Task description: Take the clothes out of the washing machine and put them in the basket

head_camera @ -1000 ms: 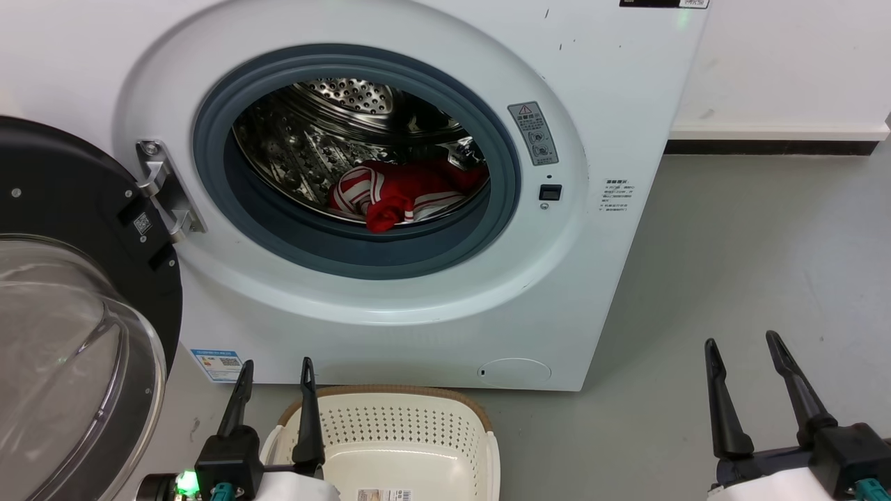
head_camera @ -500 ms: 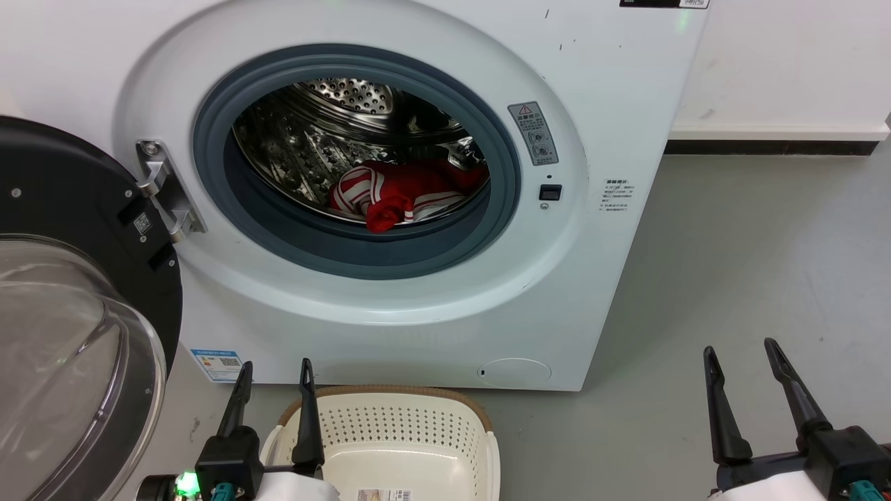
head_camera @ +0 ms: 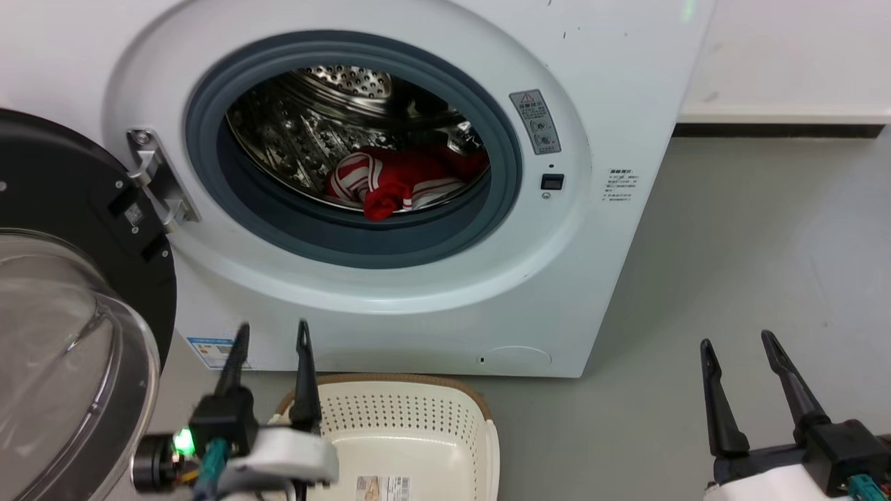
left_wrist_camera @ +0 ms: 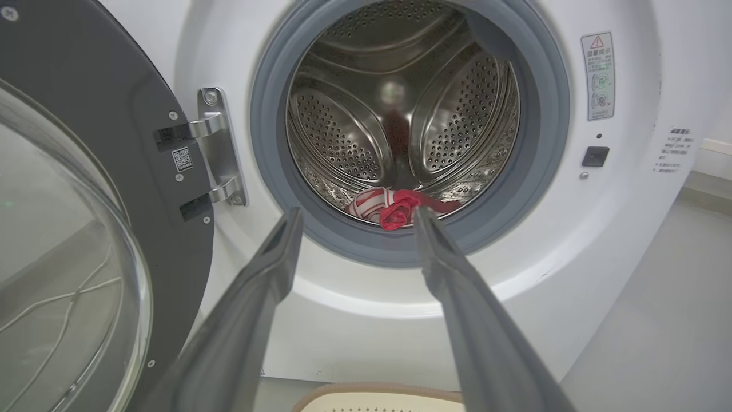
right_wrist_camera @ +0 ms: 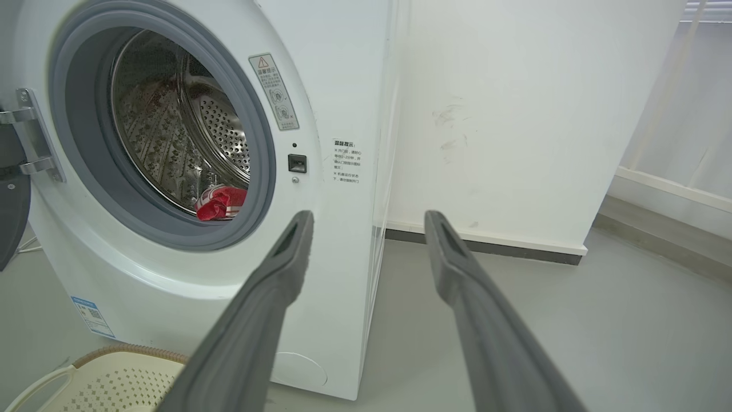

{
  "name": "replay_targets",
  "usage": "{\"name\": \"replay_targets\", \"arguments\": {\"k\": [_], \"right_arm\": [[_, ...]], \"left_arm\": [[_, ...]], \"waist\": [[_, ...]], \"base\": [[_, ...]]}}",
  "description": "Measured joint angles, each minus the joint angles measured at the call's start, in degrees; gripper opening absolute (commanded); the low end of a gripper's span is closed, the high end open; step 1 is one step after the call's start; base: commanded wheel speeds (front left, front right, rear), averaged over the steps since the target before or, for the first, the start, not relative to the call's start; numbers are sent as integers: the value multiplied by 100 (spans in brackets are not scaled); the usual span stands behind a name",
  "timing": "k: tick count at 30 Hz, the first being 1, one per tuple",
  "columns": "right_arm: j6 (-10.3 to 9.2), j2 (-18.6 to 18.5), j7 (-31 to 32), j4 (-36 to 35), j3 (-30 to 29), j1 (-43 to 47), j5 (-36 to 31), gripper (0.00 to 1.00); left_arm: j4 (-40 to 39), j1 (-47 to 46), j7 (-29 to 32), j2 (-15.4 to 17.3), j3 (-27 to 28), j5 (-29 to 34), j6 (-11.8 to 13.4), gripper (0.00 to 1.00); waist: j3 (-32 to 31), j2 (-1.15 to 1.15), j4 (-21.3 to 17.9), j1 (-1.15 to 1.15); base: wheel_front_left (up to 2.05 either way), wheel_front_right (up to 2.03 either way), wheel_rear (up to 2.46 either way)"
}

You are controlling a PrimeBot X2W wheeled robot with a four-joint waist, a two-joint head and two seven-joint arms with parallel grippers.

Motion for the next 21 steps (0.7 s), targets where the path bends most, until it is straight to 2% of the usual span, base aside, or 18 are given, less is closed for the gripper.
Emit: {"name": "replay_targets", "arguments": {"k": [4,7,10,11,12,21], "right_arm": [[0,1,0,-63,45,-107,0,100],[0,1,1,-110,44,-242,-1,100],[0,0,0,-149,4,-386,-1,100],[0,1,1,-177,24,-520,3,100],[0,0,0,-189,27,-573,8,100],[0,1,0,-288,104,-1082,146,100]], "left_arm": [[287,-606,0,10,99,13,-200,100],[789,-1133,0,68,151,49,-378,100],[1451,-1823,0,164,169,48,-538,100],[2043,-2574,-1,287,198,64,-644,100],[2262,-2815,0,331,198,75,-687,100],[4172,-5037,202,665,-12,204,-973,100]], "waist": [[180,0,-55,0],[357,0,-119,0],[574,0,-179,0],[804,0,-252,1],[884,0,-280,1],[1687,0,-584,1]], "base": [[0,0,0],[0,0,0],[0,0,0],[0,0,0],[0,0,0],[0,0,0]]}}
